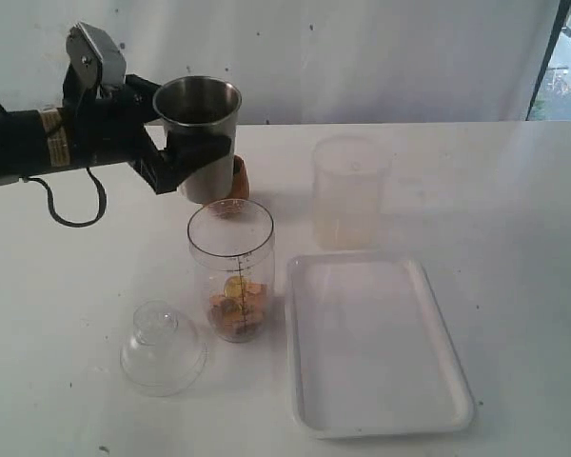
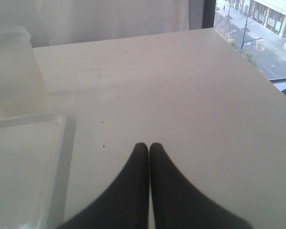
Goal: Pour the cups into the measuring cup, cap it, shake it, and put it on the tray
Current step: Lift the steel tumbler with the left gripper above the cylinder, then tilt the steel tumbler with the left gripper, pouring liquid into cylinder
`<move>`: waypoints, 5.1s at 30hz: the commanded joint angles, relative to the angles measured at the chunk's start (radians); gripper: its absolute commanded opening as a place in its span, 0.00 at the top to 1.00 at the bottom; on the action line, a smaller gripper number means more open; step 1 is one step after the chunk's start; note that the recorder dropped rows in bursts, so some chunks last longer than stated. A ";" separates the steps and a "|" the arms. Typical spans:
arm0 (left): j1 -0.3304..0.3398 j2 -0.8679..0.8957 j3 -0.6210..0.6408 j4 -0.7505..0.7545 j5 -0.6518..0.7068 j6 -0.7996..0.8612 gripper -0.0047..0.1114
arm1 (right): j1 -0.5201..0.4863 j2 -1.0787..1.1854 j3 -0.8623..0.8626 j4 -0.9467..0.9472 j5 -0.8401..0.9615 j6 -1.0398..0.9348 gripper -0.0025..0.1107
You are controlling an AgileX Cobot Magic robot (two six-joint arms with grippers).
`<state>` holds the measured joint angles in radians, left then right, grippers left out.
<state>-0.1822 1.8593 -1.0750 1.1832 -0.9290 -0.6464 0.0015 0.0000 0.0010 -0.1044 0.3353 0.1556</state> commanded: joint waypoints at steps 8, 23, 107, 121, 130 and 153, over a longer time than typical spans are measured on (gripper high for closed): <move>-0.003 -0.020 0.000 0.102 -0.167 -0.001 0.96 | 0.000 0.000 -0.001 0.000 -0.001 0.002 0.98; -0.003 -0.020 0.000 0.116 -0.125 0.312 0.96 | 0.000 0.000 -0.001 0.000 -0.001 0.002 0.98; -0.003 -0.020 0.000 0.074 -0.149 1.100 0.96 | 0.000 0.000 -0.001 0.000 -0.001 0.002 0.98; -0.003 -0.020 0.000 0.073 -0.103 1.115 0.96 | 0.000 0.000 -0.001 0.000 -0.001 0.002 0.98; -0.003 -0.020 0.000 0.073 -0.091 1.061 0.96 | 0.000 0.000 -0.001 0.000 -0.001 0.002 0.98; -0.003 -0.020 0.000 0.073 -0.073 1.372 0.96 | 0.000 0.000 -0.001 0.000 0.001 0.024 0.98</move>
<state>-0.1822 1.8589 -1.0717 1.2927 -0.9797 0.6622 0.0015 0.0000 0.0010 -0.1044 0.3377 0.1744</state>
